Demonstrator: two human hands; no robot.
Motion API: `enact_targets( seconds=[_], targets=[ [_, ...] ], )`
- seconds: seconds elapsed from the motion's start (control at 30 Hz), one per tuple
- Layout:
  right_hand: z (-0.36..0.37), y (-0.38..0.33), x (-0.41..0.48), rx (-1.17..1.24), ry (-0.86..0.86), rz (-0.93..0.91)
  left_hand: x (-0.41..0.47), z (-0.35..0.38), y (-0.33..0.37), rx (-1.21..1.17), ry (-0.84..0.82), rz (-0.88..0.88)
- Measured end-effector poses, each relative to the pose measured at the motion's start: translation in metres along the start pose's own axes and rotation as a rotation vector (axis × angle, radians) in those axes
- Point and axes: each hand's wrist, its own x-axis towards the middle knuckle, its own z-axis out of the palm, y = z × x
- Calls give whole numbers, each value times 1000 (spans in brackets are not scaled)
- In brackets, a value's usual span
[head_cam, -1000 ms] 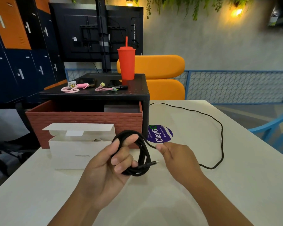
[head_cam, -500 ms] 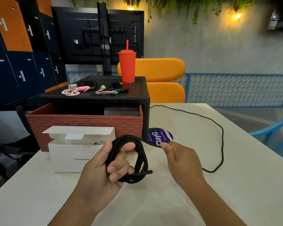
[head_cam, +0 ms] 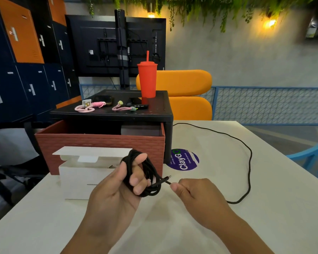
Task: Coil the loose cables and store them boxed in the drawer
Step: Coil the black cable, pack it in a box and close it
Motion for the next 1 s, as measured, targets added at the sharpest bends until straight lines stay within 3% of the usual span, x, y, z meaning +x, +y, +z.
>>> enact_targets(
  seconds=[0.17,0.27,0.37,0.53,0.6,0.7,0.87,1.0],
  targets=[
    [-2,-10,-9,-130,-291,-23,-3,14,-10,281,148,65],
    [-5,-19,-15,-155,-393,-71,-5,11,-22,626,159,104],
    [-10,-28,-20,-174,-427,-122,-11,14,-34,820,111,111],
    [-19,-33,-21,-271,-317,-270,-14,7,-45,1127,53,13],
    [-22,-33,-18,-313,-265,-343,-14,9,-44,1110,54,-49],
    [-19,-27,-17,-435,-38,-462,-12,21,-32,925,5,-211],
    [-23,-15,-16,-136,277,-424,-12,21,-21,753,-236,-263],
    [-19,-9,-14,108,372,-344,-15,26,-18,589,-355,-328]
  ],
)
